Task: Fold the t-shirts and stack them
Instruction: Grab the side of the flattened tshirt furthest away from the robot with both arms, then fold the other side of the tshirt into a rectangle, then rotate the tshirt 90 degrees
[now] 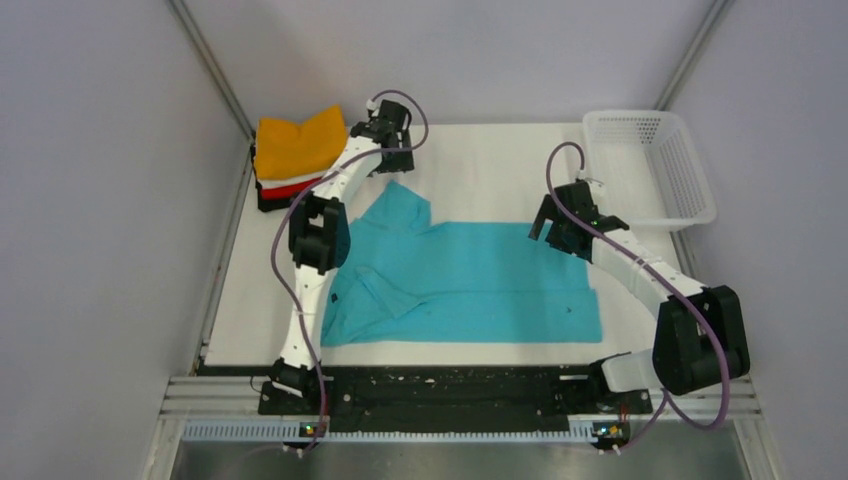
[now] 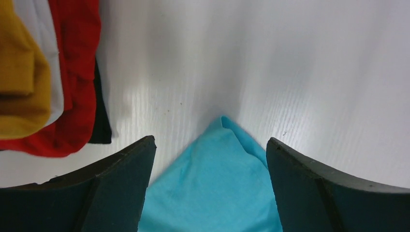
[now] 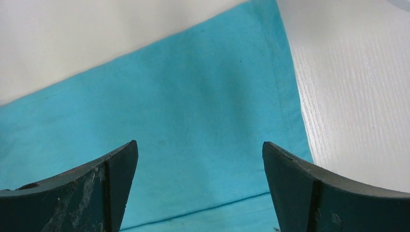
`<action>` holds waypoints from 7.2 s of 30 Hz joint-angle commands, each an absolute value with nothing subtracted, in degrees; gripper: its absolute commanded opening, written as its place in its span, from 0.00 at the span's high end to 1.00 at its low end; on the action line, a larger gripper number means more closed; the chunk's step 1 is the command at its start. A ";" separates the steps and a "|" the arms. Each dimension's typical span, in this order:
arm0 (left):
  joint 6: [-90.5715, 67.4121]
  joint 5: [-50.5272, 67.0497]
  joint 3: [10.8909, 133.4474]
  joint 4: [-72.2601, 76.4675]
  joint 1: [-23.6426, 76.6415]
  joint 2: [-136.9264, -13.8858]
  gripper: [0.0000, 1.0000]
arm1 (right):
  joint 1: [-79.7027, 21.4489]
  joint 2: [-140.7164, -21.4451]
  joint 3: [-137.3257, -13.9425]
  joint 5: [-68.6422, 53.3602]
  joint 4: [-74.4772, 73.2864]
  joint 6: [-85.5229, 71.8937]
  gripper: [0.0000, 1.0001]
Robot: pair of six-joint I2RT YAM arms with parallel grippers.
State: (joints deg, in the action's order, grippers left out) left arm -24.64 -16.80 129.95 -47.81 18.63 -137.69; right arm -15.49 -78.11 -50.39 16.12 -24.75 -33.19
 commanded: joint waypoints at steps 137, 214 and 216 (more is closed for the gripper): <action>-47.75 -3.69 57.02 -56.38 21.77 -58.78 1.00 | -15.68 -77.82 -56.09 26.75 -32.63 -28.28 1.00; -49.26 21.90 132.49 -8.10 19.81 -126.63 0.01 | -48.46 -50.33 -33.73 1.30 -32.48 -41.06 0.01; -43.38 22.74 125.76 -15.04 20.79 -118.05 0.01 | -47.32 -48.72 -32.85 1.80 -35.17 -42.00 0.01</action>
